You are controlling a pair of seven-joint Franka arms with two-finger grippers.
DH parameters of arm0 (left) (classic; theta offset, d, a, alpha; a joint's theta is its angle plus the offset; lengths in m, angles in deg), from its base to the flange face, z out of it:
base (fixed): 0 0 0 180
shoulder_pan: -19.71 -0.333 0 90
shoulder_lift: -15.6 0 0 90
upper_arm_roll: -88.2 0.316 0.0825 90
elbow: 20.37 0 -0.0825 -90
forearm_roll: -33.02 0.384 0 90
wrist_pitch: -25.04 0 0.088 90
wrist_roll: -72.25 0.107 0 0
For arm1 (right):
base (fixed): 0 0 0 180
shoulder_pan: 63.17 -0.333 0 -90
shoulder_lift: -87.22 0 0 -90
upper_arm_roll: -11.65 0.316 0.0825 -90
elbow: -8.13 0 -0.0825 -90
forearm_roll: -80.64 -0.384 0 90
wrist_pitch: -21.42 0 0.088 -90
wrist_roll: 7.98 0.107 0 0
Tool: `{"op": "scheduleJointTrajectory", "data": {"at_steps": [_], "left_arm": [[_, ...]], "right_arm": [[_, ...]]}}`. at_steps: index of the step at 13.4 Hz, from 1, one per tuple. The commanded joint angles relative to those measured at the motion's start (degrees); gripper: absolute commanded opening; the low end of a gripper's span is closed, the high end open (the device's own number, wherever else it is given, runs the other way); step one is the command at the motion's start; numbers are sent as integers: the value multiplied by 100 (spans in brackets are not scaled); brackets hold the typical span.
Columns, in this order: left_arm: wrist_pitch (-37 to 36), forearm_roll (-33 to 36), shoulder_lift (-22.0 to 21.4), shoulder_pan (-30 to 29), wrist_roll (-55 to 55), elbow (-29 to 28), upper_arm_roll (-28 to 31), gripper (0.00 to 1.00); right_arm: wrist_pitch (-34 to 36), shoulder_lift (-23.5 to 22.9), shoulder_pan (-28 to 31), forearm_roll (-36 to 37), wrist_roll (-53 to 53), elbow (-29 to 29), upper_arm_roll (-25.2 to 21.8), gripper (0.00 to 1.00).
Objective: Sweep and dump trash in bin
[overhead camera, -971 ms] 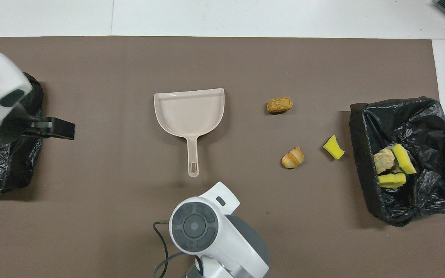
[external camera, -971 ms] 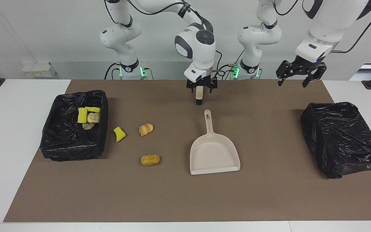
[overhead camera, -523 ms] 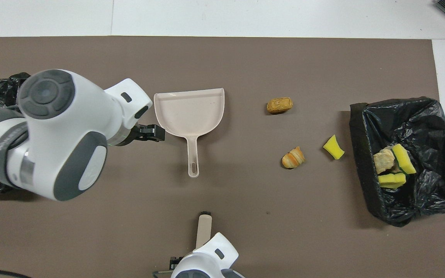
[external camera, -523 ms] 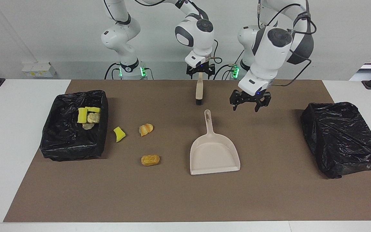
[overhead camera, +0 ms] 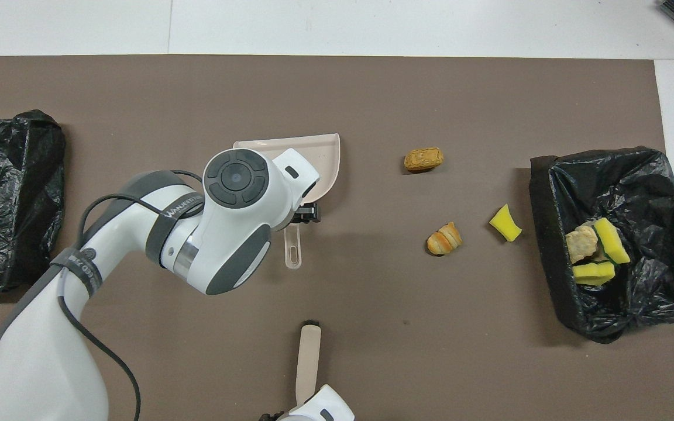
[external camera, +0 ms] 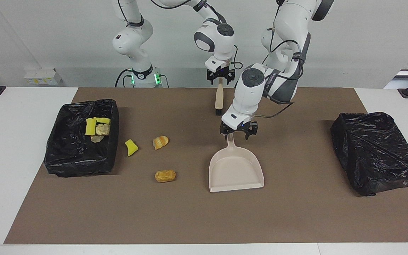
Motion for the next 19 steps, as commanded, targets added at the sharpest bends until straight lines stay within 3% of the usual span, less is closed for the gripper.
{"op": "scheduleJointTrajectory", "data": {"at_steps": [1, 3, 4, 6, 8, 11, 14, 19], "left_arm": [[192, 192, 195, 107, -289, 61, 37, 87], [104, 298, 151, 98, -289, -88, 28, 84], [104, 298, 133, 107, -306, -124, 28, 77], [86, 325, 133, 89, -324, -115, 46, 40], [60, 631, 133, 72, -298, -98, 46, 1], [-245, 755, -199, -112, 340, -98, 46, 0], [-1360, 755, -437, -210, 2349, -98, 72, 0], [-1786, 738, -728, -544, 5490, -115, 107, 0]], "right_arm": [[-120, 37, -10, -134, 69, 75, -16, 62], [-129, 28, -10, -257, 43, 75, -16, 39], [-138, 28, -2, -310, -10, 118, -16, 31], [-147, 28, -2, -363, -46, 127, -16, 21], [-138, 20, 7, -363, -151, 127, -16, 1], [-77, -42, 25, -354, -221, 40, -24, 0], [-50, -121, 60, -311, -274, -127, -33, 0], [564, 317, 875, -231, -1072, -224, -86, 0]]}}
